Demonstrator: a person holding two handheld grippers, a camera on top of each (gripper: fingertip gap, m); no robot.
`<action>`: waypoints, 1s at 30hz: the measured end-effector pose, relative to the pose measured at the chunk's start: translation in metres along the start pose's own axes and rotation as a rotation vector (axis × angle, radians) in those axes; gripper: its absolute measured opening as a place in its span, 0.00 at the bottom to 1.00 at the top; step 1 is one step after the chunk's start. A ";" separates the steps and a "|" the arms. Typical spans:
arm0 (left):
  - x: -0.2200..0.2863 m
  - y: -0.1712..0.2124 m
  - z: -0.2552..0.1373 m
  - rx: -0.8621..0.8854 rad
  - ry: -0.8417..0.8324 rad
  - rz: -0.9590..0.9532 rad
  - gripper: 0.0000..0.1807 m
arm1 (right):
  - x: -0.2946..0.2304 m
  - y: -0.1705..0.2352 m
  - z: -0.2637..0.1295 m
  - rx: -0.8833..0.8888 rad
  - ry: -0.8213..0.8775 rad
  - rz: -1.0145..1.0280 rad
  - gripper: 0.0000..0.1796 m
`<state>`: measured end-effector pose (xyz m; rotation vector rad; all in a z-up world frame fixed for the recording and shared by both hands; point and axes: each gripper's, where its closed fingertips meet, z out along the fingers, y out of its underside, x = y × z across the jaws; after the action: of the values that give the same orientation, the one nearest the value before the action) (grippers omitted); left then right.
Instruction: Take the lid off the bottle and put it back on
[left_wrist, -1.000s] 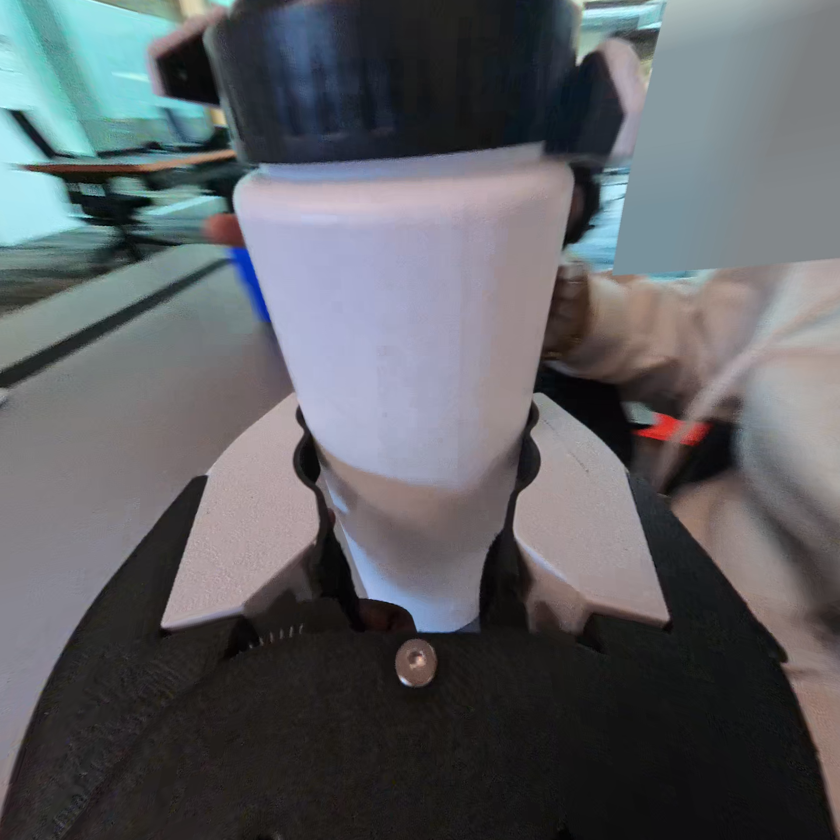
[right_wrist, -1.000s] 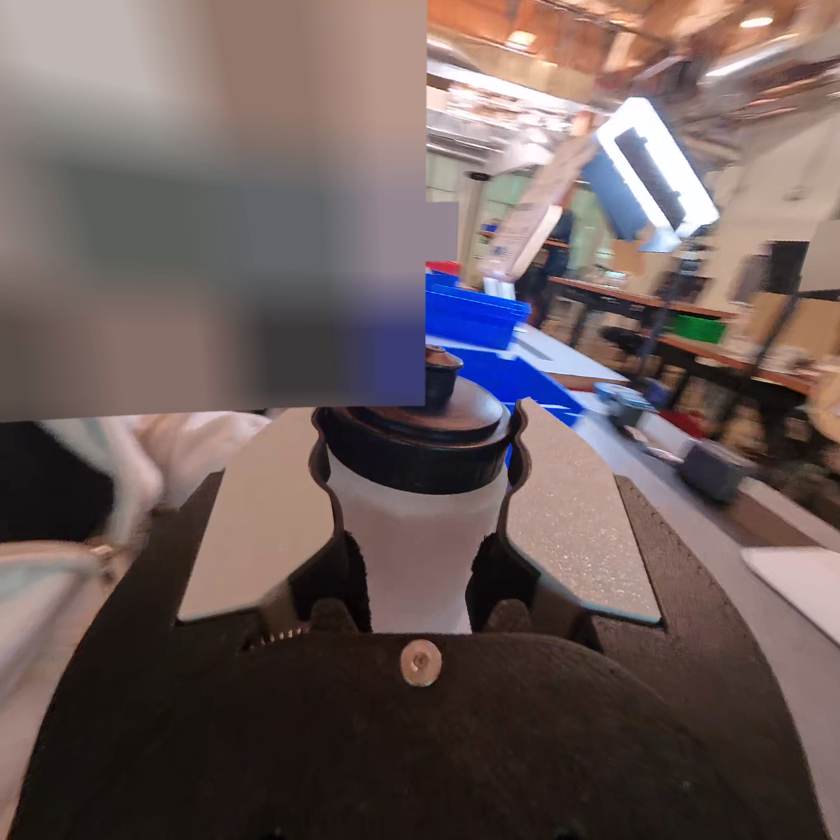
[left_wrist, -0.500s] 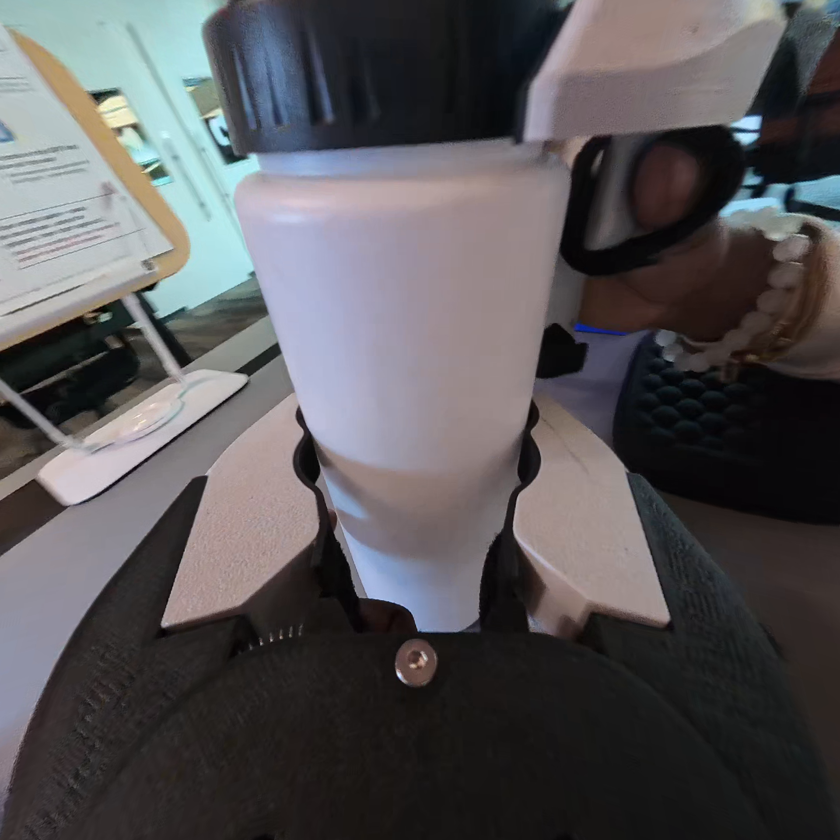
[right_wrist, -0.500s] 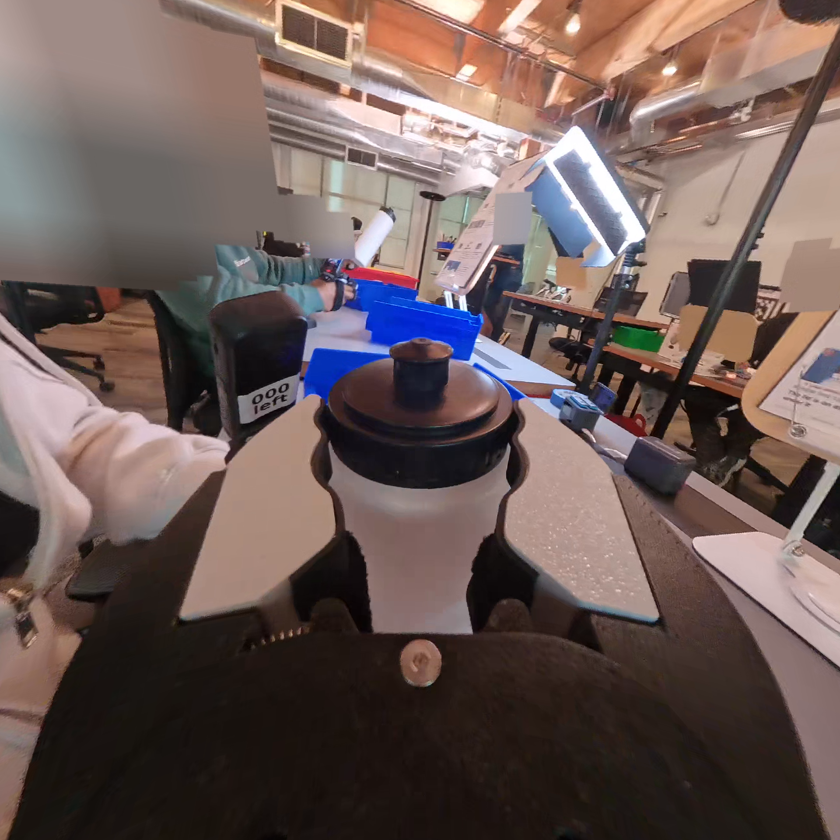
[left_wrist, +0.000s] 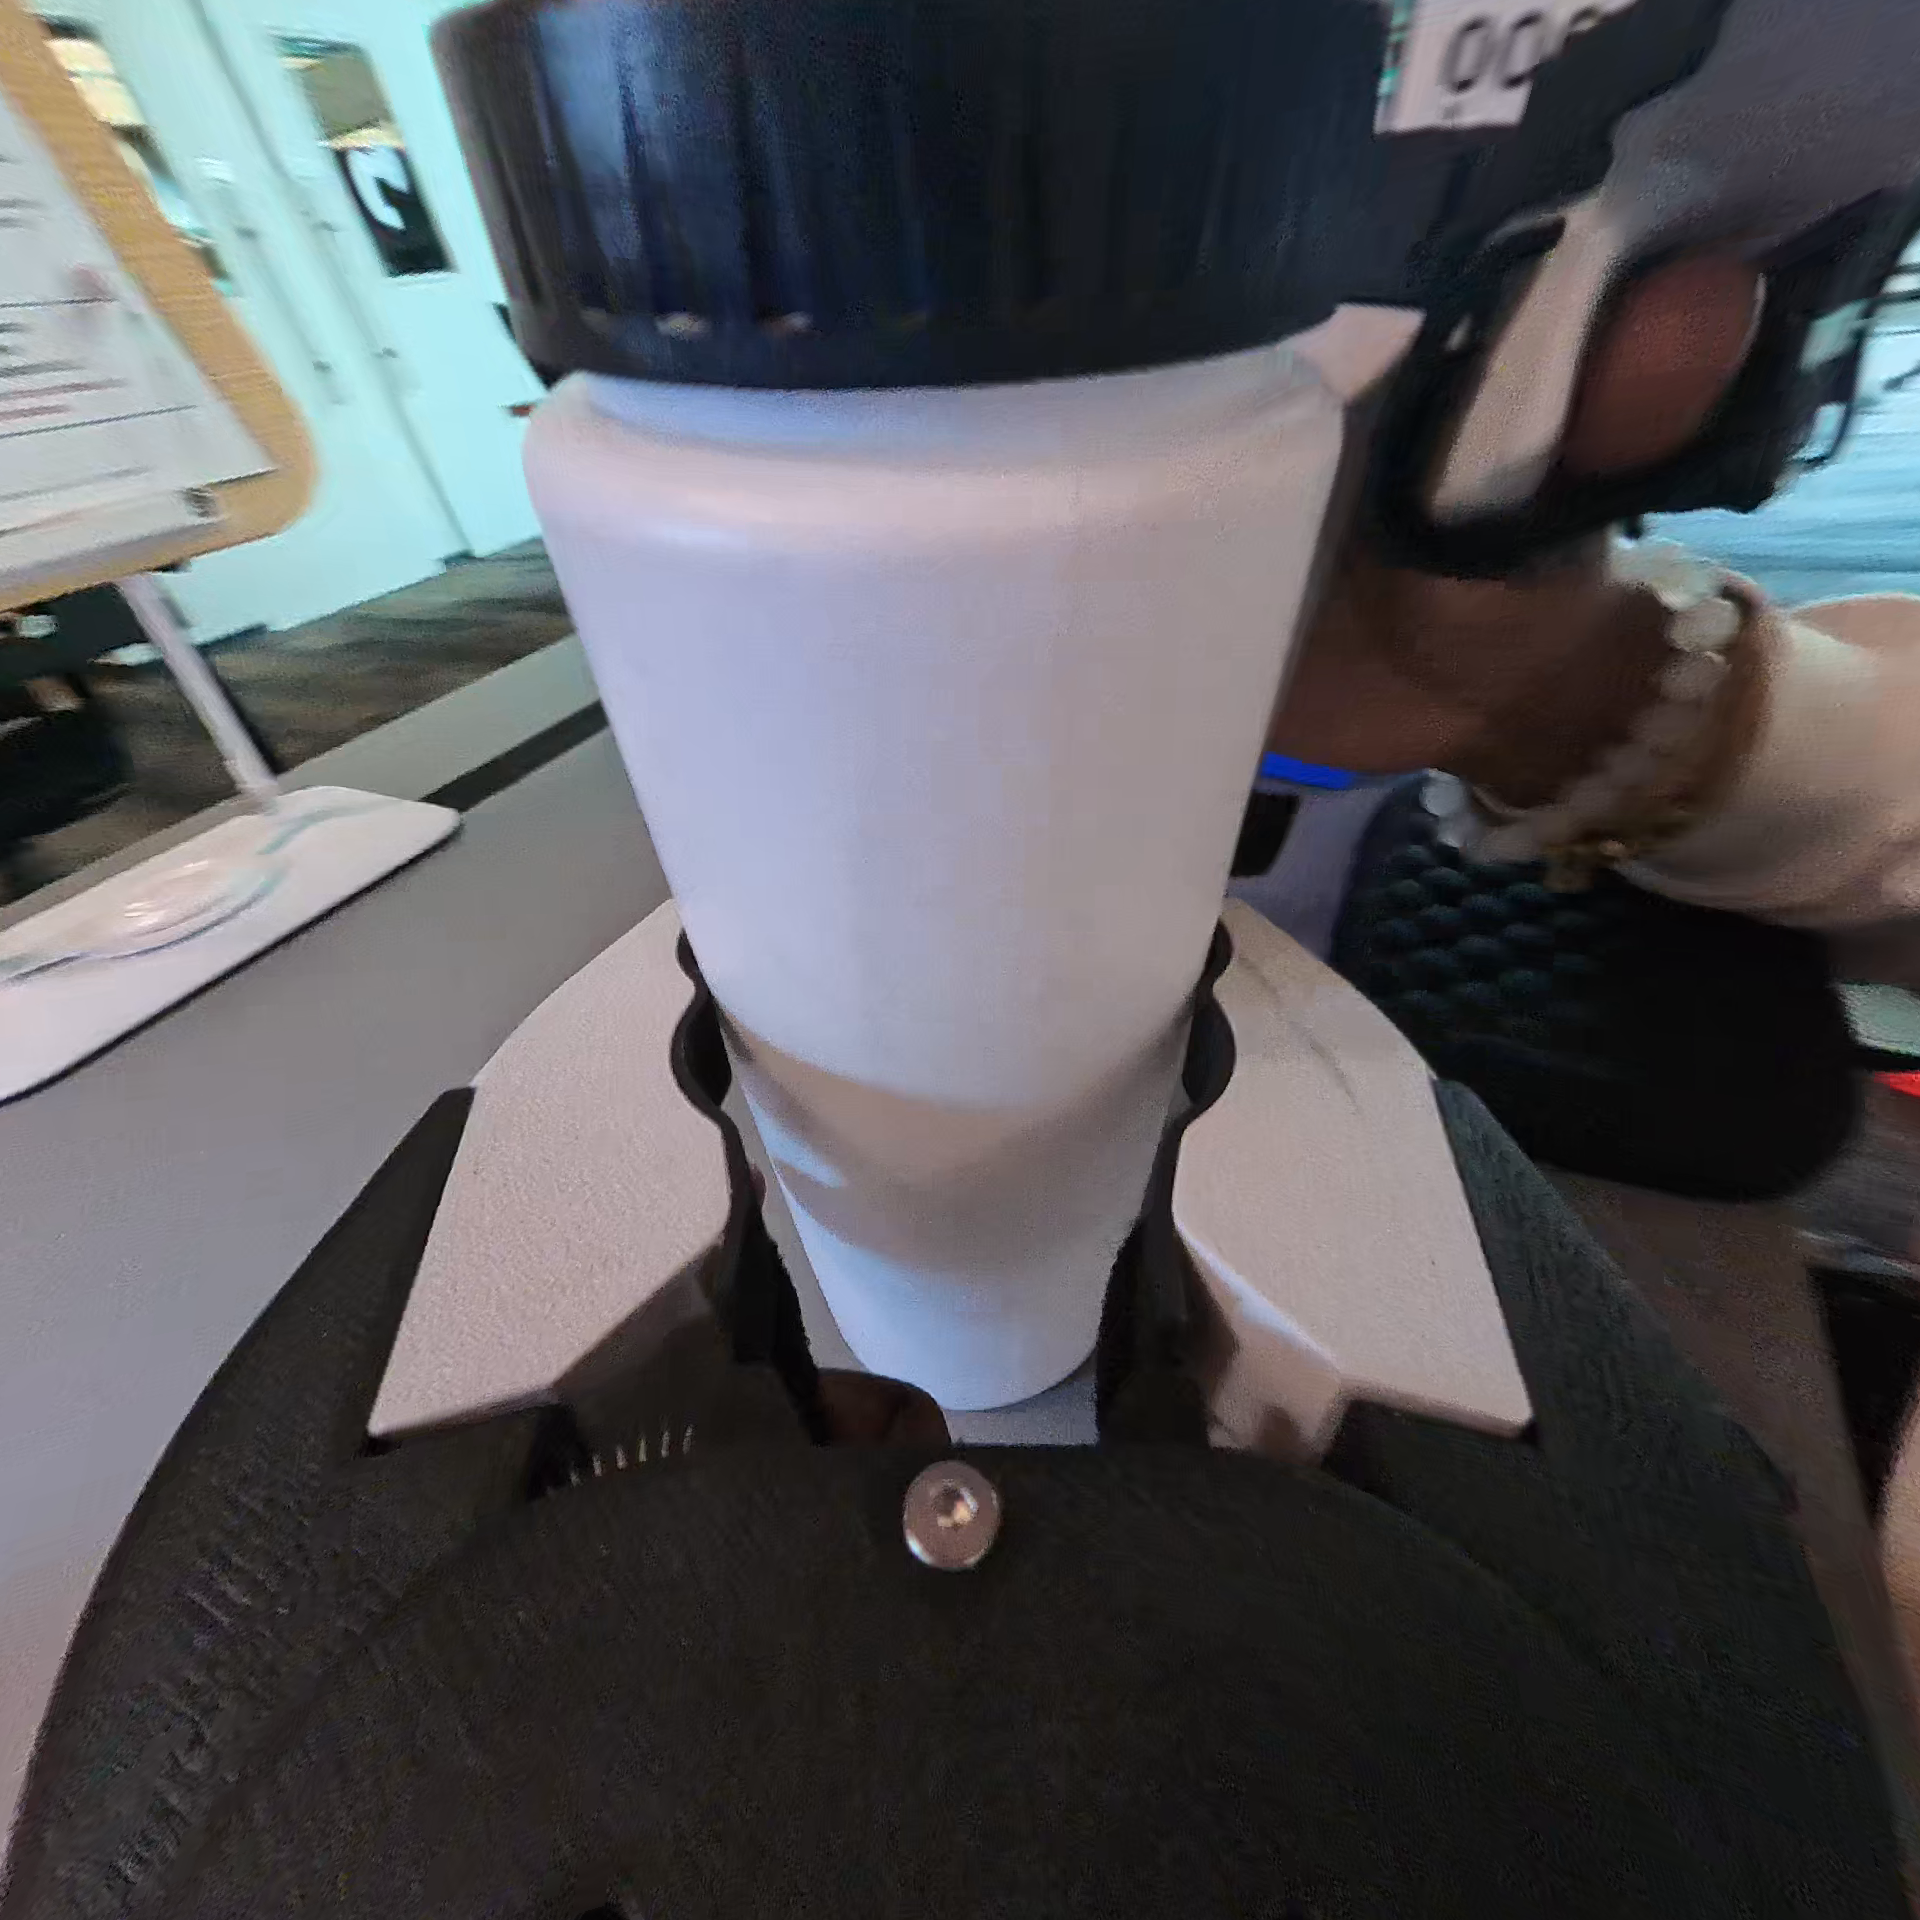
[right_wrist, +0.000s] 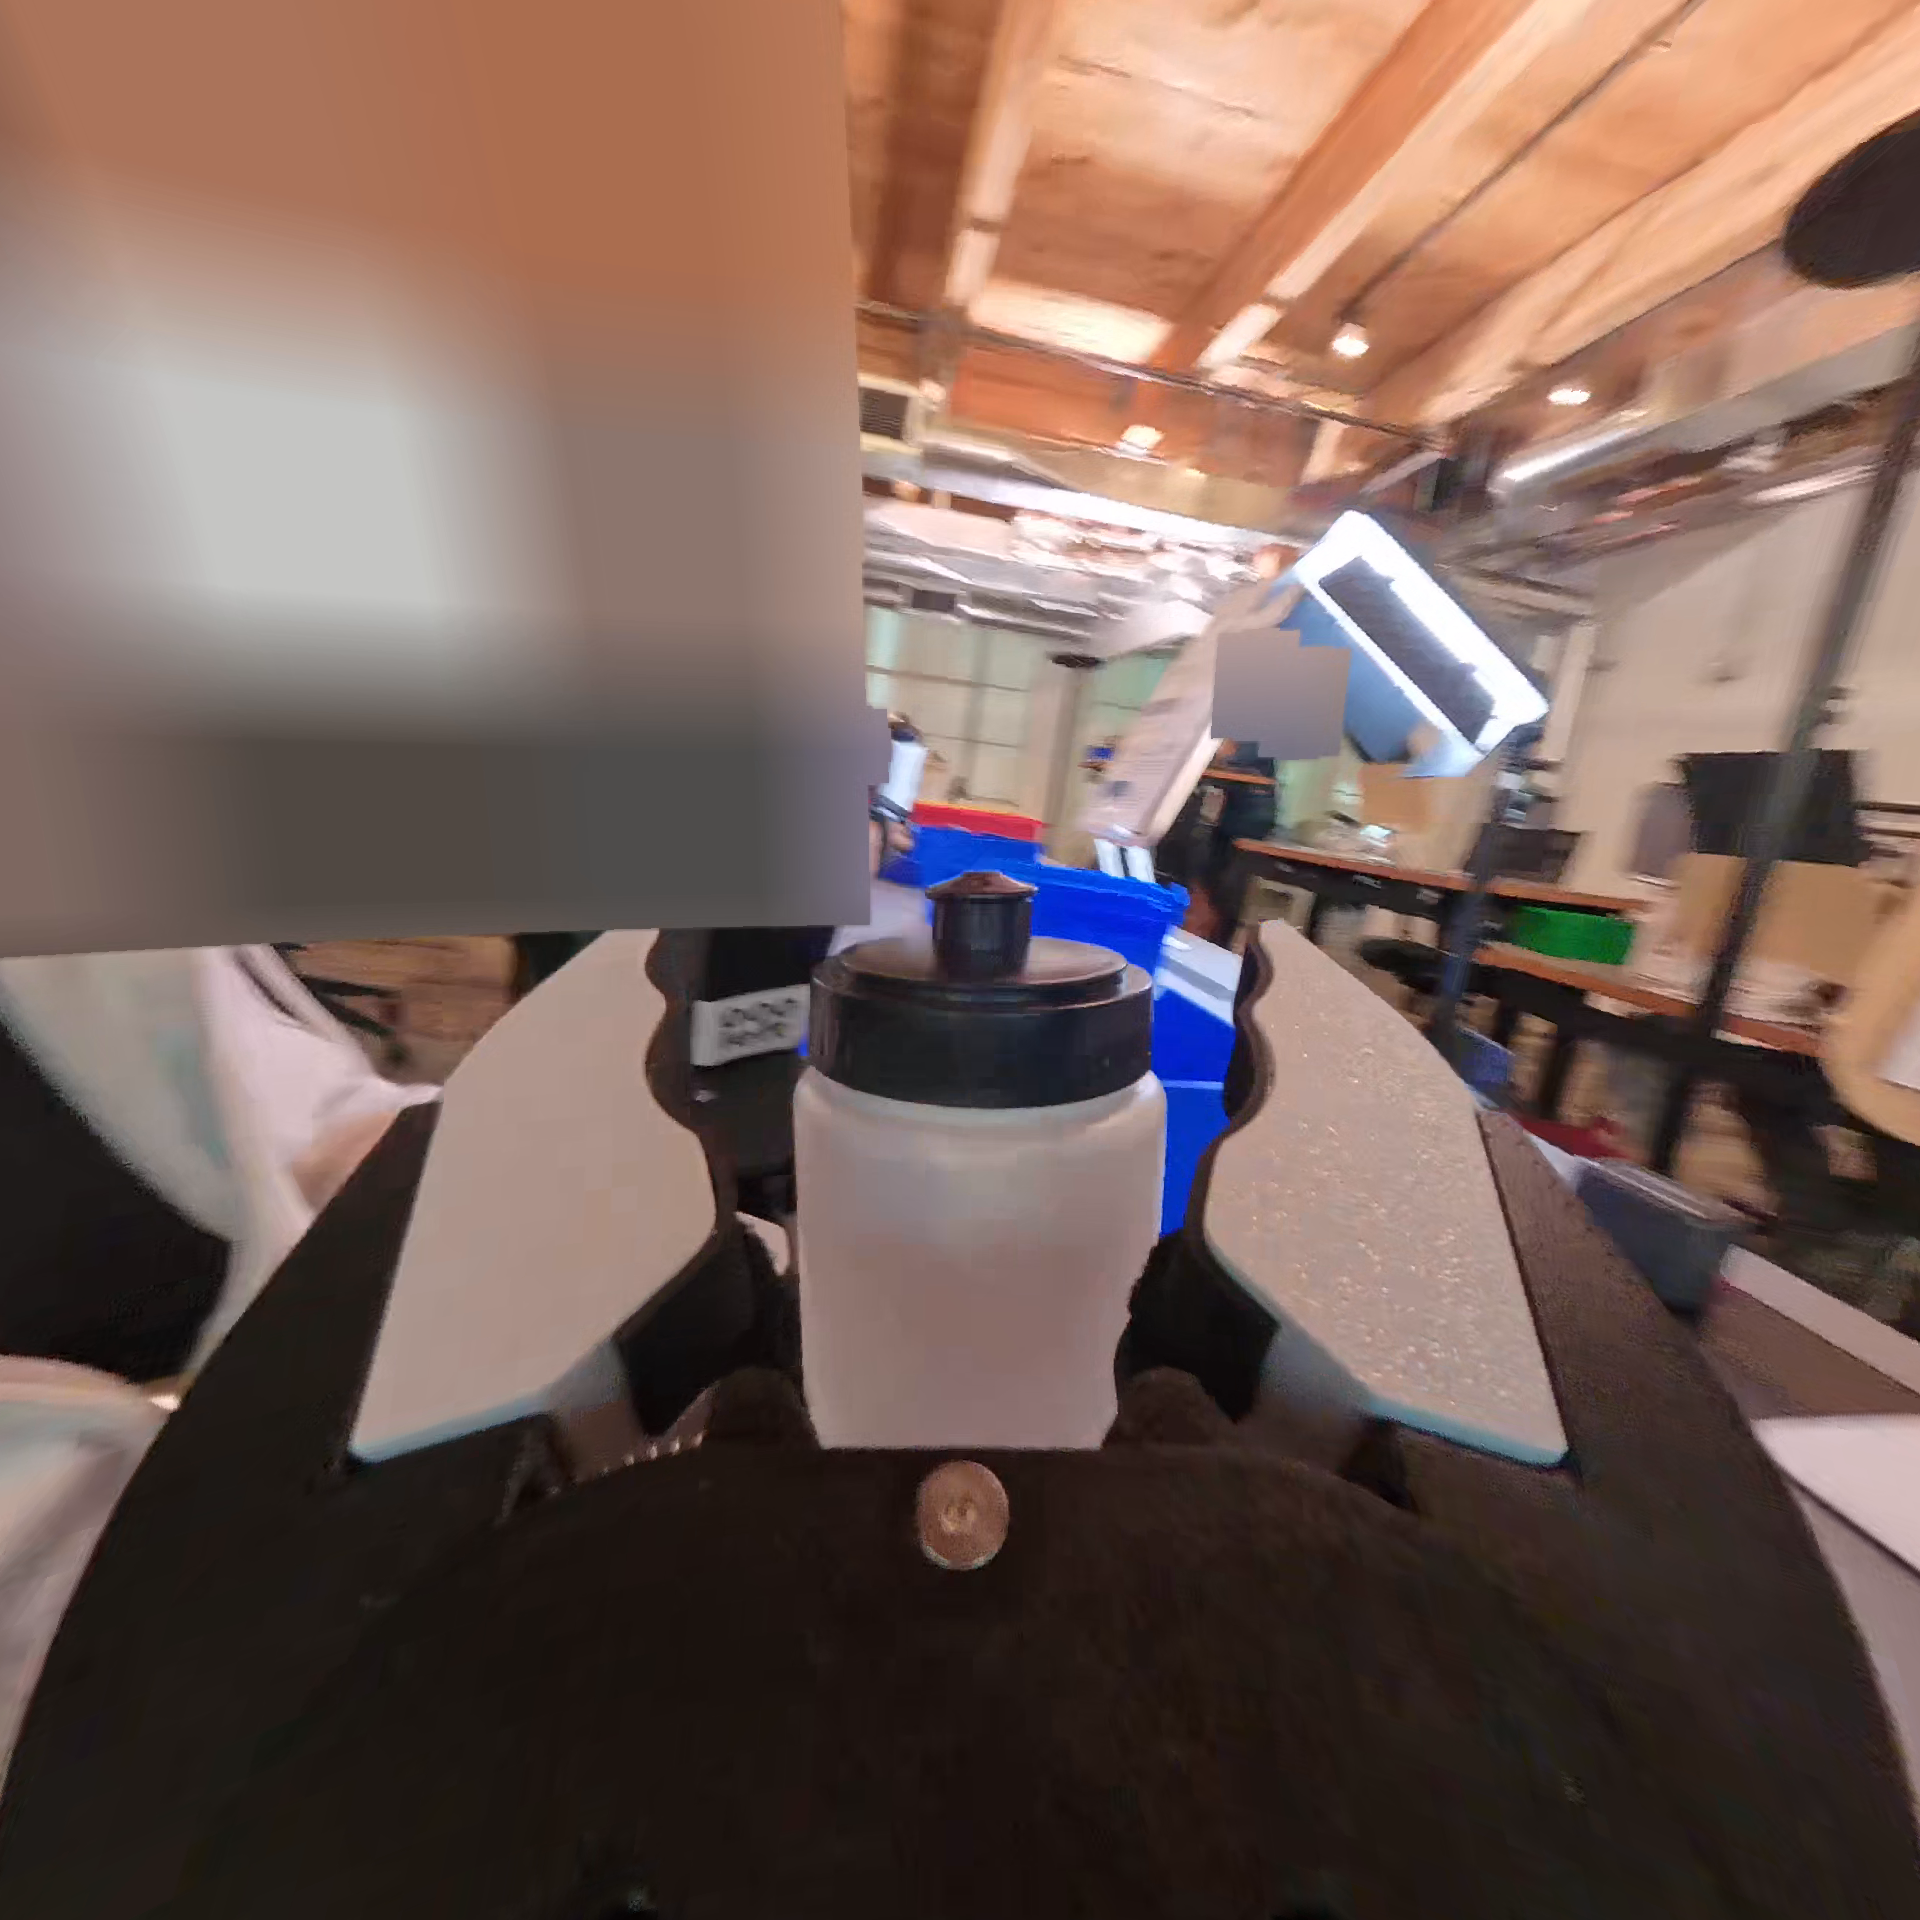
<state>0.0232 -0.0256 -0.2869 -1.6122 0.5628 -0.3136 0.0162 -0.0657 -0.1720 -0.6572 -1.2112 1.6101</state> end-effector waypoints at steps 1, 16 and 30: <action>-0.003 0.001 0.001 -0.004 -0.031 0.011 0.48 | 0.003 0.006 0.001 -0.046 0.039 -0.031 0.53; 0.027 -0.002 -0.001 0.019 0.187 0.003 0.48 | -0.018 0.005 -0.004 -0.043 -0.174 0.150 0.48; 0.047 -0.004 -0.006 0.021 0.319 0.024 0.48 | -0.028 0.008 -0.003 -0.128 -0.174 0.114 0.40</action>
<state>0.0606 -0.0551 -0.2876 -1.5436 0.8180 -0.5632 0.0263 -0.0899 -0.1845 -0.6881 -1.4358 1.7229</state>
